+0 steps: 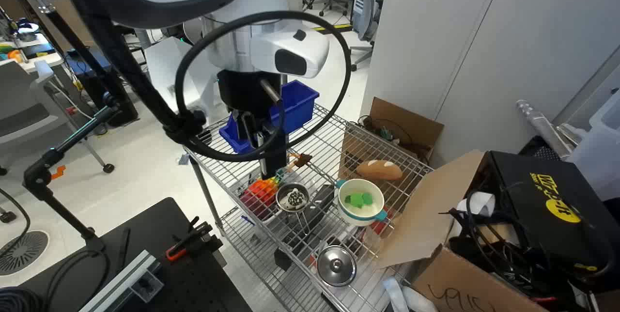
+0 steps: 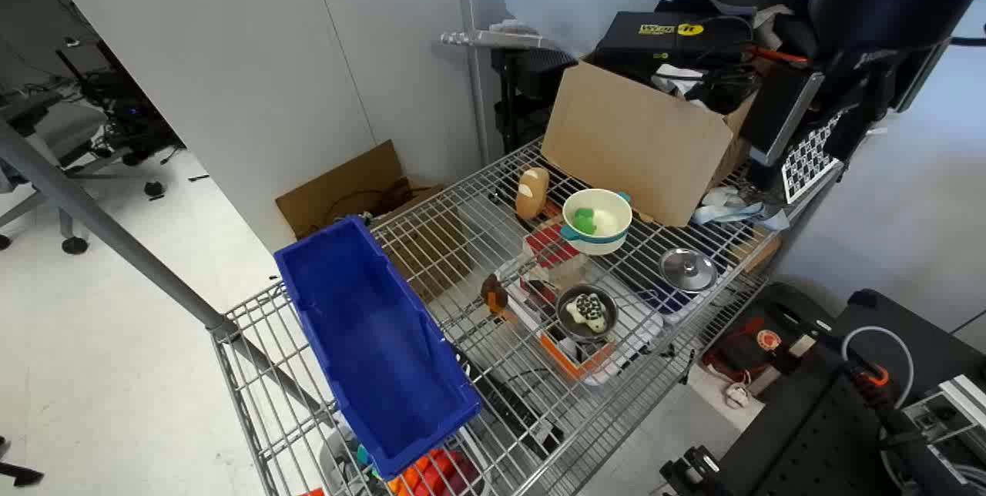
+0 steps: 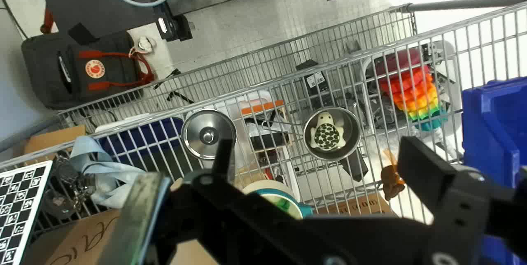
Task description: Move the brown object on the rack forward
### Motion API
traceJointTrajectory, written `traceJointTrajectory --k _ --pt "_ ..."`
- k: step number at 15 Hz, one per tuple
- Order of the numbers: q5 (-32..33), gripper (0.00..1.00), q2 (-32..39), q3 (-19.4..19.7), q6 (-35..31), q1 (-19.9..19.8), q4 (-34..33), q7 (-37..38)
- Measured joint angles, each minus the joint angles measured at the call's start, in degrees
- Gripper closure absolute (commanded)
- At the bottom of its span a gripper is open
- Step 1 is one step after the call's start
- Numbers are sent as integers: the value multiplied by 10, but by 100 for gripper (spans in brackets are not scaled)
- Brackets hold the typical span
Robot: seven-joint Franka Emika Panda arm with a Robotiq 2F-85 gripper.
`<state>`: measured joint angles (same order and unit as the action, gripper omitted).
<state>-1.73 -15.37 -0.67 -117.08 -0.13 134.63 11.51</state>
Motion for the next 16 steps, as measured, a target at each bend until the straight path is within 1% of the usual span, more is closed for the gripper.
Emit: traceJointTrajectory --k 11,14,16 --pt "0 0 3 -1 0 0 -1 0" --pt "0 0 35 -12 -18 5 -26 2" --pt "1 0 81 -26 -45 11 -58 15"
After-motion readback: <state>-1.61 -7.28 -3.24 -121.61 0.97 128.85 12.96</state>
